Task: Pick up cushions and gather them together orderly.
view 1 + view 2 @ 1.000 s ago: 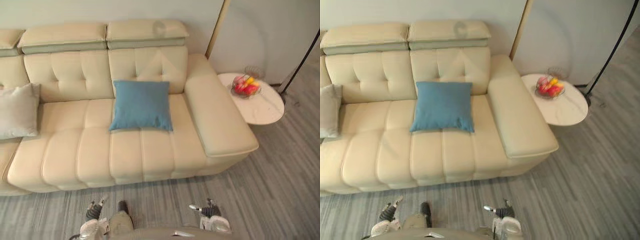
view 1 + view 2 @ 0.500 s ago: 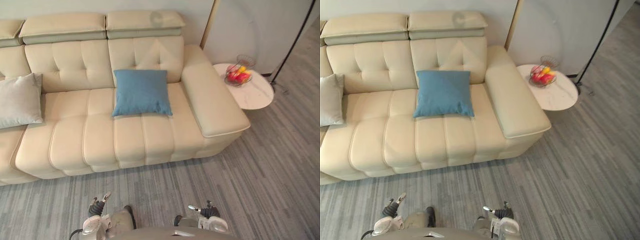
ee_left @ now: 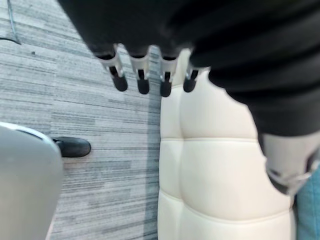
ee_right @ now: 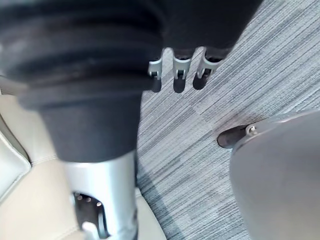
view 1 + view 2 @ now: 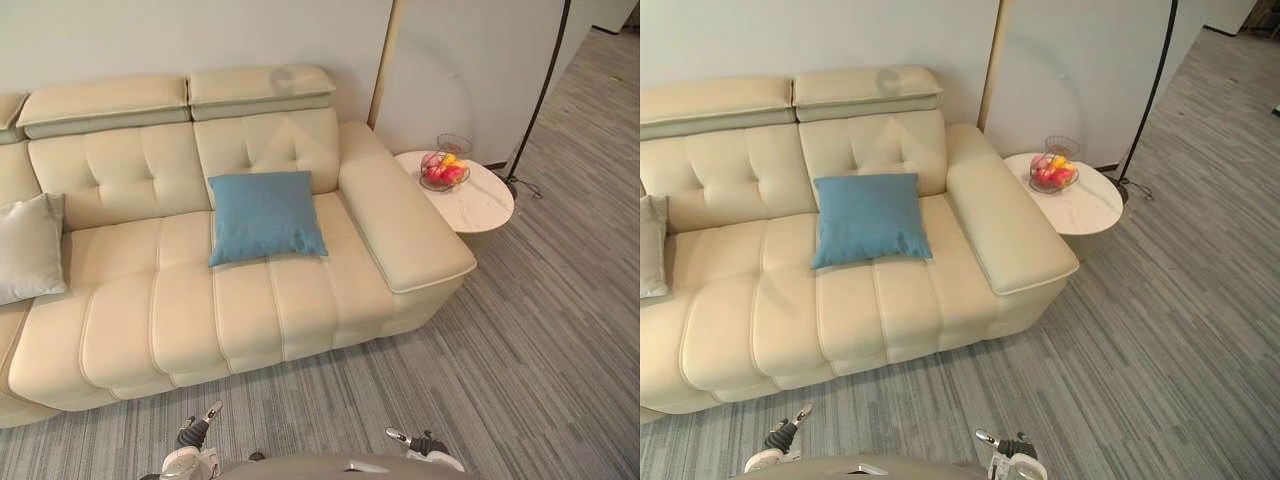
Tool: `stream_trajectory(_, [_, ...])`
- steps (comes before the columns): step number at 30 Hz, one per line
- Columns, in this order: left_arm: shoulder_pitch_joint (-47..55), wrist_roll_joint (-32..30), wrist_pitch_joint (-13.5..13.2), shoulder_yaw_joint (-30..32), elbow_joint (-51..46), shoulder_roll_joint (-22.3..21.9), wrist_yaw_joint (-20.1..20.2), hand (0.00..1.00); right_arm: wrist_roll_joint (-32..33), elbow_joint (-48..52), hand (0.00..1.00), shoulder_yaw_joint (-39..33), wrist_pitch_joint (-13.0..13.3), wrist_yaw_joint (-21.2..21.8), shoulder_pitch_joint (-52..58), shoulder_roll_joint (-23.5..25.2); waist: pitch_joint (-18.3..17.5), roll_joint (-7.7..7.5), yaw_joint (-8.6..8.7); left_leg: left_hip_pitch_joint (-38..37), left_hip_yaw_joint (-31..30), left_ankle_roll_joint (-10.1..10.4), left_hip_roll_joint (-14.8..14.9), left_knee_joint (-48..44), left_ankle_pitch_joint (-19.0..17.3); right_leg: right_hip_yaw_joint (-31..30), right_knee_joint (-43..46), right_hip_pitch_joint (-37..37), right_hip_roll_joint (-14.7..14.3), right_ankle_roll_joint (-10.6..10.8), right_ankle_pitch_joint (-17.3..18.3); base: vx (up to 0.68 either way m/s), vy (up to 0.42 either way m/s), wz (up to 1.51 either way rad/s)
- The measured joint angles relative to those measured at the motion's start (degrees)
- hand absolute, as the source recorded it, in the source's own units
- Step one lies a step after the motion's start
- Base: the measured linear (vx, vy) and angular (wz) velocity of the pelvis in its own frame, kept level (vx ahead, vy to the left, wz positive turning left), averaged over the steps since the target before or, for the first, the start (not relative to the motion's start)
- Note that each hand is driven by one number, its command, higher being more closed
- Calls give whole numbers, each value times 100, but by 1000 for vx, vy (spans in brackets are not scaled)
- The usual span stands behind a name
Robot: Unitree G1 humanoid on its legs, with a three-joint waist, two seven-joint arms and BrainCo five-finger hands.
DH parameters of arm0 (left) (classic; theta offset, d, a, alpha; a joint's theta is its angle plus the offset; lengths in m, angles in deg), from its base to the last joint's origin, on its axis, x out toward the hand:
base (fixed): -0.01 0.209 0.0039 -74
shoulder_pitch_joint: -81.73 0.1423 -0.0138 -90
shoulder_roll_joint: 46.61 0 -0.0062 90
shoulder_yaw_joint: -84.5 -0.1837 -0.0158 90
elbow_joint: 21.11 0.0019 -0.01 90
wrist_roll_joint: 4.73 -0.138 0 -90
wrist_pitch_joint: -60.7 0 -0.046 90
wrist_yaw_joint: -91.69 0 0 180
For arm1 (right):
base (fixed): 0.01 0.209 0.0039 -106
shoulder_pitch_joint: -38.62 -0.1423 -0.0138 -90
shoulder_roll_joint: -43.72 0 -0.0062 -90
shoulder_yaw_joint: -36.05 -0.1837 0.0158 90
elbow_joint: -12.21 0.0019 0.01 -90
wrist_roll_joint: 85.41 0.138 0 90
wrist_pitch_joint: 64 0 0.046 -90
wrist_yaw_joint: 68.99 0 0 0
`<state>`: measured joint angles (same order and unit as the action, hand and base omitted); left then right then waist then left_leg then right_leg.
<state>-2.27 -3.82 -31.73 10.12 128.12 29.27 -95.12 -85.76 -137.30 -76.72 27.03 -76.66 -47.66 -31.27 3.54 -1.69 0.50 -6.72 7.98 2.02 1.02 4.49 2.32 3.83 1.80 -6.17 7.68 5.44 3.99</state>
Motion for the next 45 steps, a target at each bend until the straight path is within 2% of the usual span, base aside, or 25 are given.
stream_trajectory(13, [-2,0,0,-23,0,11,0,0,-2,1,0,22,-3,-1,4,-3,36,41,6,58,-11,33,6,35,-21,51,16,71,15,-45,51,0,0,1])
stream_trajectory(19, [-40,5,0,-164,1,51,-2,0,-2,-1,0,23,-50,-2,-7,-25,27,16,4,285,-18,43,34,35,-30,172,-59,227,26,-6,60,4,-14,4])
stream_trajectory(22, [-59,6,0,-306,24,120,1,0,-6,-6,0,25,-134,-6,-38,-27,16,-14,16,274,33,41,54,2,-39,158,-78,222,15,85,-30,108,-32,-10])
stream_trajectory(24, [-73,8,0,-342,53,135,0,0,-8,-8,0,82,-142,-9,-66,-35,25,-5,33,250,170,57,67,-1,-49,146,-130,219,-4,168,-84,123,-36,-22])
stream_trajectory(28, [-77,5,2,-340,101,139,1,0,-14,-33,0,179,-151,-12,-111,-56,34,-2,62,116,374,73,79,-2,-60,115,-127,197,-4,181,-99,79,-31,-28])
stream_trajectory(32, [-118,4,0,-337,108,142,2,0,-64,-60,0,195,-153,-11,-199,-41,122,8,66,-3,806,115,139,-4,-111,-257,-20,362,-44,171,-170,-4,3,-53])
stream_trajectory(34, [-126,1,0,-335,113,164,3,0,-116,-53,0,246,-151,-10,-246,-23,149,32,37,-35,1232,109,204,-16,-224,-588,-5,598,-155,144,-320,-82,21,-100])
stream_trajectory(37, [-194,-4,0,-326,129,192,12,0,-117,7,0,460,-140,-22,-310,-48,306,16,39,-21,1855,108,332,-460,-584,-663,-16,806,-222,77,-506,-131,-1,-119])
stream_trajectory(38, [-202,-5,0,-328,142,194,15,0,-124,6,0,482,-134,-25,-323,-50,314,15,38,-21,1973,105,352,-519,-641,-611,-29,852,-207,49,-516,-130,-19,-99])
stream_trajectory(39, [-211,-8,0,-341,186,199,14,0,-118,10,0,504,-139,-30,-372,-49,357,82,67,-20,2208,111,395,-608,-687,-502,-46,919,-181,-60,-511,-116,-24,-94])
stream_trajectory(41, [-277,-45,4,-481,219,205,19,0,-117,32,0,637,-131,-36,-410,-68,364,84,153,-42,2621,156,506,-666,-725,302,4,1088,-49,-226,-565,-147,-57,-101])
stream_trajectory(43, [-311,-130,5,-535,218,230,80,0,-117,33,0,683,-134,-38,-412,-67,373,99,141,-46,2923,251,656,-729,-763,1020,-5,1145,19,-394,-647,-96,-92,-95])
stream_trajectory(45, [-329,-131,8,-607,220,221,113,0,-113,54,0,681,-132,-44,-417,-99,402,161,141,-182,3401,465,868,-741,-713,2094,-51,1169,42,-569,-773,-21,-146,-119])
